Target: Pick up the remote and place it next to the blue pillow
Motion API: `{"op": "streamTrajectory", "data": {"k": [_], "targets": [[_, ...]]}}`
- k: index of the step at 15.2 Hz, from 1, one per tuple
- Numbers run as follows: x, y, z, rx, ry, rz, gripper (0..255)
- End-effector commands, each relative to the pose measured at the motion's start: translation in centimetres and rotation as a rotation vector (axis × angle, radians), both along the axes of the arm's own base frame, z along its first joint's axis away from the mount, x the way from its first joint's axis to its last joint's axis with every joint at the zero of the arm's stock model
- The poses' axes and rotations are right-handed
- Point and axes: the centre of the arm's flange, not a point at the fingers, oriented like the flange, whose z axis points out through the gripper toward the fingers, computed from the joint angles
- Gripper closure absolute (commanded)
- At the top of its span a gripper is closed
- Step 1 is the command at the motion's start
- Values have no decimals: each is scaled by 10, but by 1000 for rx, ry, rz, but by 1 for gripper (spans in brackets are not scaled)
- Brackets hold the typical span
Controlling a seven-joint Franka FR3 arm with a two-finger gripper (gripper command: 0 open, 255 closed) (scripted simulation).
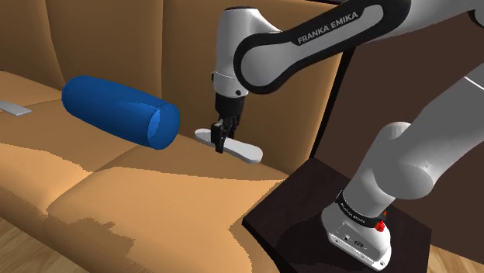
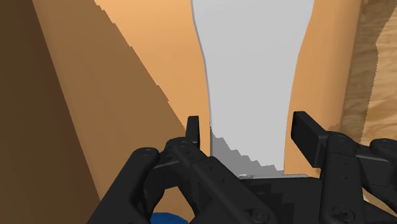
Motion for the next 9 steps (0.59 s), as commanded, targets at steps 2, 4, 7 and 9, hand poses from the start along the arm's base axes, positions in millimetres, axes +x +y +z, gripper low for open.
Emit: {"op": "streamTrajectory", "data": {"k": [2, 4, 7, 9], "targets": [[1, -1, 16, 0, 0, 0, 255], [1, -1, 26, 0, 0, 0, 255], [1, -1, 40, 0, 0, 0, 255], [27, -7, 40, 0, 0, 0, 255]]}}
